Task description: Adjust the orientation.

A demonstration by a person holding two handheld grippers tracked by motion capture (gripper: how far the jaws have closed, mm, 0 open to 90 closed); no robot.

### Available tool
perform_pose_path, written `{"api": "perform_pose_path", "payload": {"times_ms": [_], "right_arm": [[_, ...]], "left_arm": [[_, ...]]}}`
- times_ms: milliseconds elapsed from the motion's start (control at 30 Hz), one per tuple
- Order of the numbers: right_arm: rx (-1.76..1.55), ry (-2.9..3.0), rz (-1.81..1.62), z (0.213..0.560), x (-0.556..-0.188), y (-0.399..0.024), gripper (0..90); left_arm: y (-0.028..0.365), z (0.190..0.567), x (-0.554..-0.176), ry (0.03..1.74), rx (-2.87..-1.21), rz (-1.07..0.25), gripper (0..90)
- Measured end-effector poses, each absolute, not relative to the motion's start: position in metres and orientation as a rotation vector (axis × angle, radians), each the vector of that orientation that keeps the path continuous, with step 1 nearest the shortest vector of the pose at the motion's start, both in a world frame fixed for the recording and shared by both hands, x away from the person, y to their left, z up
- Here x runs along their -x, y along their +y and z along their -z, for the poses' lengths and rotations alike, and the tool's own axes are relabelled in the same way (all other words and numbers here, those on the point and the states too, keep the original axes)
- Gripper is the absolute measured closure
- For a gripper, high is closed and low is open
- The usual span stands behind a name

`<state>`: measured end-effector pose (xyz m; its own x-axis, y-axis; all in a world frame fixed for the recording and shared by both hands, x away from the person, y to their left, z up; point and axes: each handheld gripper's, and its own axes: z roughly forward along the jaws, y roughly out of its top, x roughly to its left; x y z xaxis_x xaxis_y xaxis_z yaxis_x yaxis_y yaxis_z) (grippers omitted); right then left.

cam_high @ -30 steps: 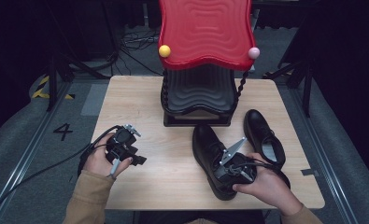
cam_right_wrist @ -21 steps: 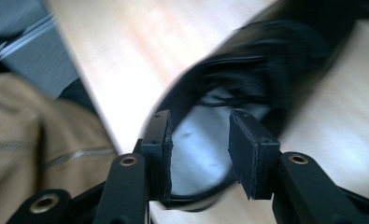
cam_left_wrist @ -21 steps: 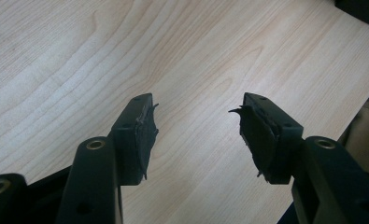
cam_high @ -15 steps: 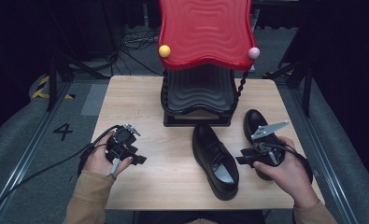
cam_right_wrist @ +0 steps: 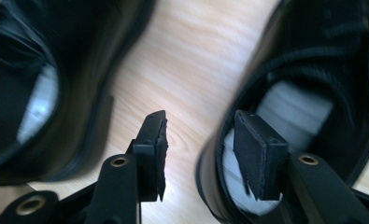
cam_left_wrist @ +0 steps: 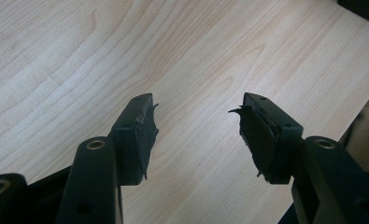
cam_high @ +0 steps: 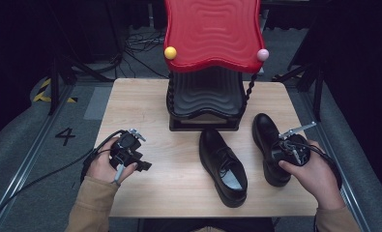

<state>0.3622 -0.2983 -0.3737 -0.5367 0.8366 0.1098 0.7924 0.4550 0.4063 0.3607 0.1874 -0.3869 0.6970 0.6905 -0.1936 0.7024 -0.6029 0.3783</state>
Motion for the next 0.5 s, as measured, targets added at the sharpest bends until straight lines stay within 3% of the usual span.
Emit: {"api": "perform_pose_path", "payload": {"times_ms": [333, 500], "right_arm": [[-1.481, 2.685, -0.419, 0.394, -0.369, -0.302, 60.4], [-1.488, 2.733, -0.384, 0.405, -0.374, -0.302, 72.8]], "left_arm": [[0.187, 0.388, -0.361, 1.066, -2.496, 0.039, 45.6], [0.187, 0.387, -0.361, 1.075, -2.487, 0.042, 45.6]]}}
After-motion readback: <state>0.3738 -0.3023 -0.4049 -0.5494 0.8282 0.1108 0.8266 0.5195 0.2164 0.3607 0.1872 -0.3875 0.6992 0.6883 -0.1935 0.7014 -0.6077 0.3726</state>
